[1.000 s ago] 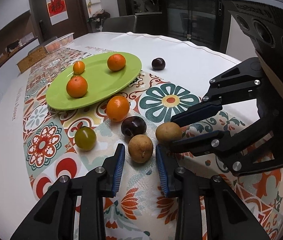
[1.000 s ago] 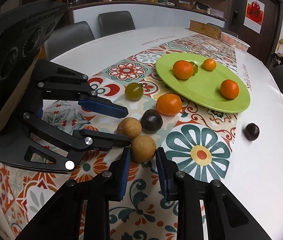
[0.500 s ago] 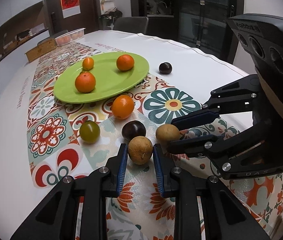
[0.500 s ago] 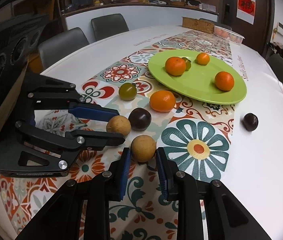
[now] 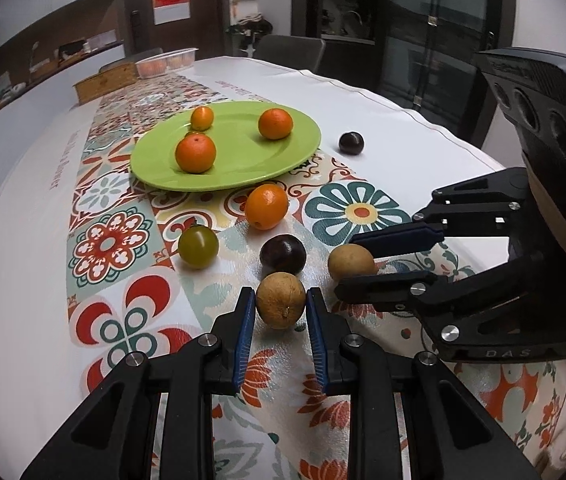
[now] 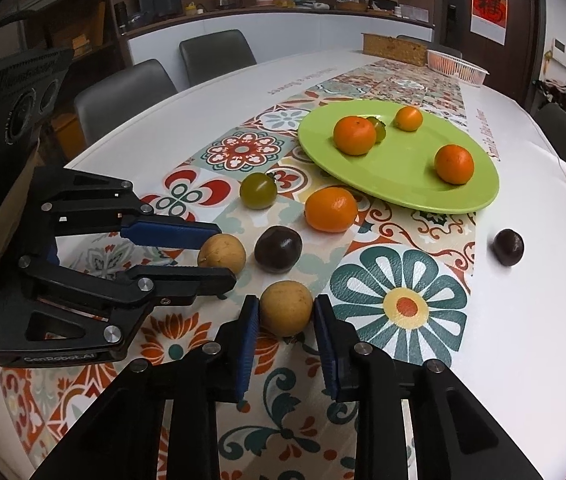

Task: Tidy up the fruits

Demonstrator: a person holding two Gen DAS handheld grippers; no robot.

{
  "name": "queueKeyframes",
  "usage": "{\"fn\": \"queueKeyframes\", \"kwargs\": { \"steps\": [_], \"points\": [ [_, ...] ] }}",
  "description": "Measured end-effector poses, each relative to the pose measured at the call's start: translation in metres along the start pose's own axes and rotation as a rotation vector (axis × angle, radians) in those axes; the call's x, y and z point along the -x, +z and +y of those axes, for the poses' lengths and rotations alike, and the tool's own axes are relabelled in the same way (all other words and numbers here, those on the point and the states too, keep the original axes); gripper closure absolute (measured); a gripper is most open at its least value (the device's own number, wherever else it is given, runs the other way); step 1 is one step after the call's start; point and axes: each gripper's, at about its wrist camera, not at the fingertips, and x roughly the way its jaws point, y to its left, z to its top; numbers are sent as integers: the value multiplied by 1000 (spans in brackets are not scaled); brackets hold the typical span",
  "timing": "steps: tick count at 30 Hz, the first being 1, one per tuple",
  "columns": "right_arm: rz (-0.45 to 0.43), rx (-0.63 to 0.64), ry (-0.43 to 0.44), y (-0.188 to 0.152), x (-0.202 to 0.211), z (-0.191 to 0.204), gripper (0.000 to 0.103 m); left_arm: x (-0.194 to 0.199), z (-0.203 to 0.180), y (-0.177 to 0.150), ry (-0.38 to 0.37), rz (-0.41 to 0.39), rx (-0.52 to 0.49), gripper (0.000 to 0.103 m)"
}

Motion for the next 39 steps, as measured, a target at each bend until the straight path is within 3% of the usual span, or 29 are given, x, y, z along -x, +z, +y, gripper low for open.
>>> {"fn": "queueKeyframes", "kwargs": {
  "steps": [23,39],
  "points": [
    [-197,-83,-47,22,77,-14,74,56,-20,44,123,-121,118,77],
    [-262,-114,-87,66,86,-54,74,42,-11,102,135,-142,150,77]
  ]
}}
